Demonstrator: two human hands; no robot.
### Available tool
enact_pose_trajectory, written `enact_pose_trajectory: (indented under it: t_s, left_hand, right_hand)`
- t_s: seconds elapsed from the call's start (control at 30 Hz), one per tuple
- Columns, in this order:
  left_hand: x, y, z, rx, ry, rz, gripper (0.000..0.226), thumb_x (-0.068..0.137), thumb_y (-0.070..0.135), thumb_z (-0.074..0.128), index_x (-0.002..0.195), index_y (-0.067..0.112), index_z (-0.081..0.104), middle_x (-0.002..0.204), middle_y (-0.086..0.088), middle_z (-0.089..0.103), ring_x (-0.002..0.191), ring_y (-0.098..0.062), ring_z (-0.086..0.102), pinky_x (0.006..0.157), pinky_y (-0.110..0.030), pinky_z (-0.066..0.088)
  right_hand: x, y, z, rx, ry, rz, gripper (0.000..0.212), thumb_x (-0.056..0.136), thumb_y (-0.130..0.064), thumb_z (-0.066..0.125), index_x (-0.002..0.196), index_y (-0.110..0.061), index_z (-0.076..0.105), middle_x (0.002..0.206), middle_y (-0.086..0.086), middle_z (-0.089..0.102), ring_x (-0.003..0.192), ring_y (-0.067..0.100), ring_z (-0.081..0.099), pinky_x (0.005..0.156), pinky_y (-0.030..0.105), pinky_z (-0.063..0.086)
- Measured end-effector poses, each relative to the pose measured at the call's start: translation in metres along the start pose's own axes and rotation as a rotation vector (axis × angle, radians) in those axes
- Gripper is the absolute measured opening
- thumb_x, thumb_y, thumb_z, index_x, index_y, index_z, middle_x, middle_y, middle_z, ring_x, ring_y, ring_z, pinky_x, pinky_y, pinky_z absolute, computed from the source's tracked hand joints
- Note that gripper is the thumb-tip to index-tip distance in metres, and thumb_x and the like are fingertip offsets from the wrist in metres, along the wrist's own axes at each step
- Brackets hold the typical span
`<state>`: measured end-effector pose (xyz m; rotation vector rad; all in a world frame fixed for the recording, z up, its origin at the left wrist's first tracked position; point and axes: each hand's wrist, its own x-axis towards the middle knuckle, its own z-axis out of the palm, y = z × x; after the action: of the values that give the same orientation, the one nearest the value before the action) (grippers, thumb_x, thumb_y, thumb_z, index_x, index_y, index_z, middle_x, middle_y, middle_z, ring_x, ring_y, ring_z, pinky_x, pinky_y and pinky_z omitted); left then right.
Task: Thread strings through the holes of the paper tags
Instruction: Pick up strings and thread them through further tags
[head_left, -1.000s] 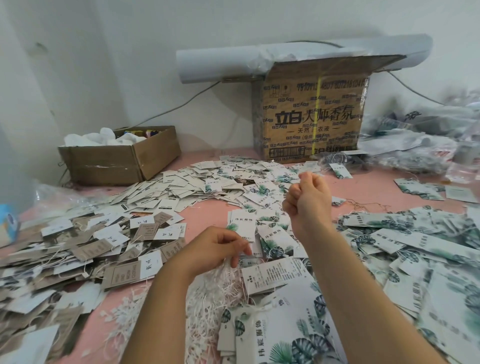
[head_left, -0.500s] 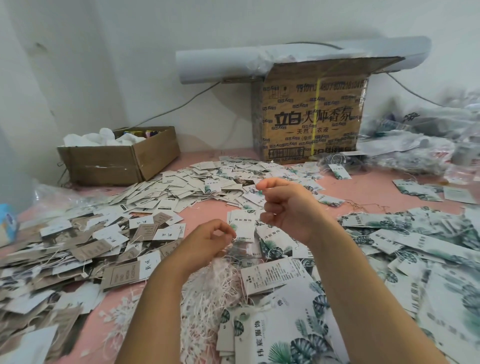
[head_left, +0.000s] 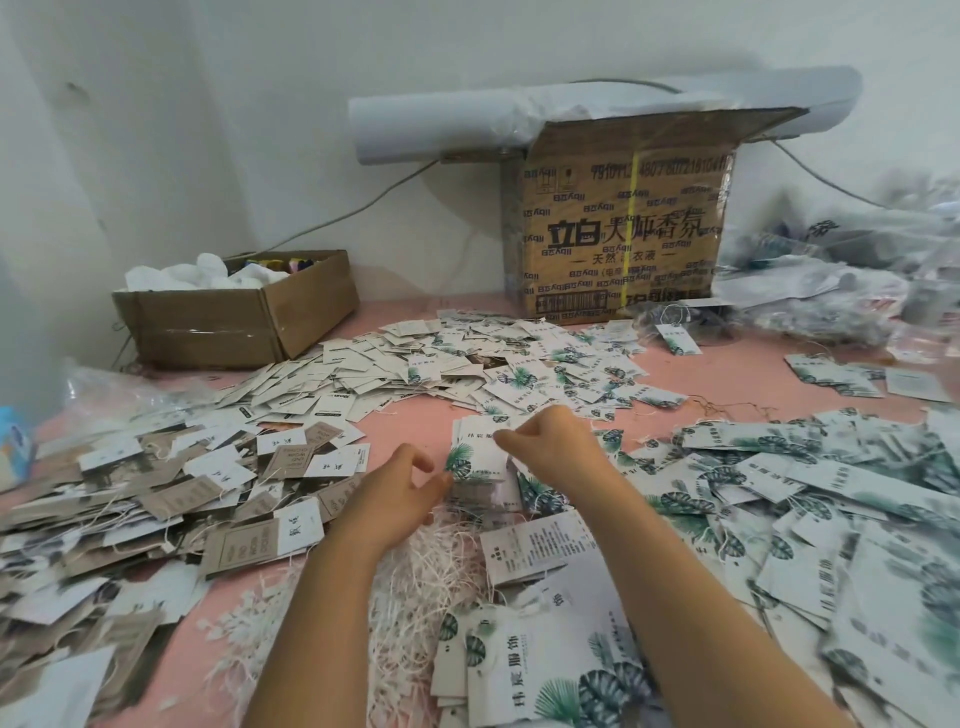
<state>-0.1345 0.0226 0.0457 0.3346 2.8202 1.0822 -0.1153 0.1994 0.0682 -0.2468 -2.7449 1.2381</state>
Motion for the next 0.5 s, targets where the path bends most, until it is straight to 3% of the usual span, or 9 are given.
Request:
enact_pose_trajectory:
  t_s: [0.07, 0.2, 0.3, 0.4, 0.5]
  left_hand:
    - [0.002, -0.002, 0.004, 0.033, 0.038, 0.047, 0.028, 0.095, 0.039, 0.049, 0.12, 0.027, 0.045, 0.087, 0.004, 0.058, 0.074, -0.009, 0.055, 0.062, -0.027, 0.04]
    - [0.003, 0.0, 0.01, -0.005, -0.107, 0.129, 0.052, 0.094, 0.028, 0.053, 0.139, 0.043, 0.033, 0.121, 0.003, 0.038, 0.082, 0.001, 0.043, 0.063, -0.012, 0.034]
    - [0.002, -0.001, 0.012, -0.003, -0.181, 0.164, 0.06, 0.093, 0.021, 0.057, 0.14, 0.047, 0.031, 0.119, 0.01, 0.023, 0.095, -0.001, 0.039, 0.071, -0.011, 0.034]
    - [0.004, -0.002, 0.01, 0.012, -0.166, 0.189, 0.058, 0.092, 0.021, 0.058, 0.14, 0.043, 0.035, 0.119, 0.011, 0.023, 0.103, -0.002, 0.036, 0.085, -0.013, 0.03]
    - [0.005, -0.003, 0.007, 0.029, -0.151, 0.212, 0.055, 0.091, 0.022, 0.06, 0.138, 0.041, 0.039, 0.121, 0.01, 0.026, 0.111, -0.004, 0.033, 0.095, -0.019, 0.026]
  right_hand:
    - [0.003, 0.002, 0.01, -0.159, 0.026, 0.025, 0.048, 0.09, -0.043, 0.056, 0.057, -0.014, 0.034, 0.049, -0.003, 0.032, 0.043, 0.014, 0.03, 0.048, 0.024, 0.025]
    - [0.004, 0.006, 0.021, -0.34, 0.033, 0.027, 0.054, 0.089, -0.058, 0.046, 0.068, -0.008, 0.041, 0.062, -0.001, 0.046, 0.057, 0.016, 0.048, 0.049, 0.027, 0.034]
    - [0.005, 0.008, 0.026, -0.352, 0.0, 0.04, 0.051, 0.087, -0.061, 0.046, 0.08, -0.01, 0.046, 0.068, 0.0, 0.049, 0.073, 0.022, 0.055, 0.056, 0.029, 0.039]
    - [0.006, 0.009, 0.028, -0.278, -0.003, 0.055, 0.045, 0.085, -0.055, 0.055, 0.09, -0.01, 0.05, 0.081, 0.003, 0.057, 0.081, 0.024, 0.057, 0.056, 0.029, 0.039]
    - [0.008, 0.01, 0.026, -0.085, 0.035, 0.063, 0.049, 0.083, -0.04, 0.066, 0.115, -0.005, 0.052, 0.108, 0.009, 0.06, 0.098, 0.025, 0.057, 0.075, 0.034, 0.046]
